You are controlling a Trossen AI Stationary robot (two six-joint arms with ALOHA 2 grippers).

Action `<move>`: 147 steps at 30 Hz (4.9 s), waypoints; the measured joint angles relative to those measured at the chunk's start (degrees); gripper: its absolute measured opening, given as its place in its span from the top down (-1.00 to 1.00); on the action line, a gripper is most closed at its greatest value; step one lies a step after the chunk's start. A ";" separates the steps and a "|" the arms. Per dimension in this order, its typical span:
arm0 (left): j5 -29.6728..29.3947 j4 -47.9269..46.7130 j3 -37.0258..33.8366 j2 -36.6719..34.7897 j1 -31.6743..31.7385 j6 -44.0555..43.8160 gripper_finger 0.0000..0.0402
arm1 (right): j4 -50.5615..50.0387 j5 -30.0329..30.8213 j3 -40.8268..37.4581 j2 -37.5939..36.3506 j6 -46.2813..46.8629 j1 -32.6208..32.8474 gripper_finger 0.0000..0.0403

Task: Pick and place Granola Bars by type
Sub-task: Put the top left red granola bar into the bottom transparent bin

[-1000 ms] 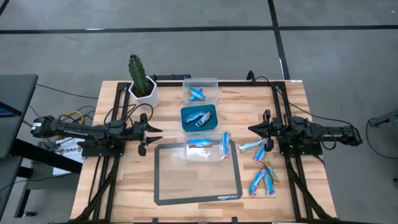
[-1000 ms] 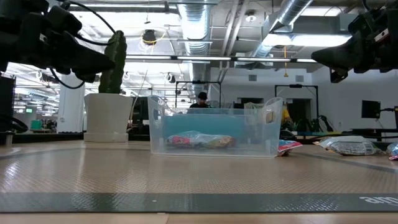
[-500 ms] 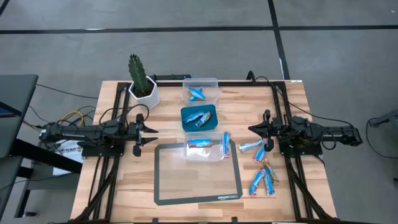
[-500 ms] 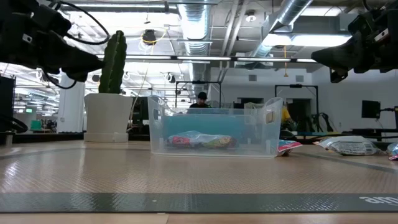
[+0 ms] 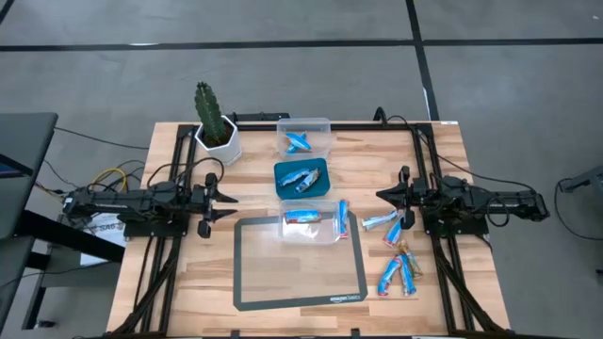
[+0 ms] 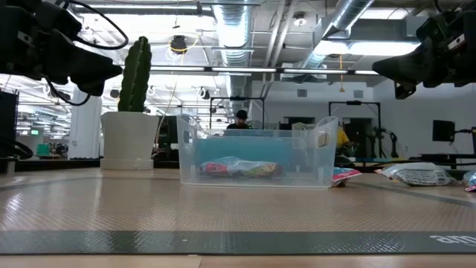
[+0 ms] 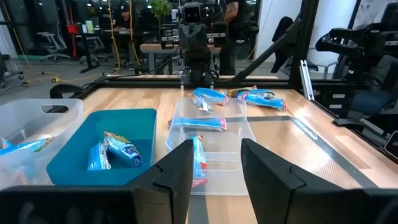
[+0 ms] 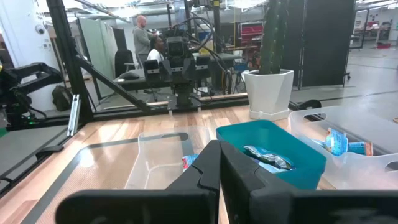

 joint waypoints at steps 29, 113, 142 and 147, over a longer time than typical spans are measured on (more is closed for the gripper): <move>-0.18 0.00 -0.07 0.14 0.00 0.65 0.36 | 3.48 0.02 0.00 0.00 12.45 -0.01 1.00; -0.11 -0.02 -0.09 0.12 0.02 0.86 0.36 | -6.13 -2.93 33.26 82.71 53.08 -2.12 -0.13; -0.11 -0.02 -0.09 0.12 0.02 0.64 0.36 | -20.59 -2.95 42.40 89.68 50.97 -2.20 0.65; -0.13 -0.02 -0.08 0.12 0.02 1.06 0.36 | -20.73 -2.84 42.40 89.35 49.91 -2.20 0.73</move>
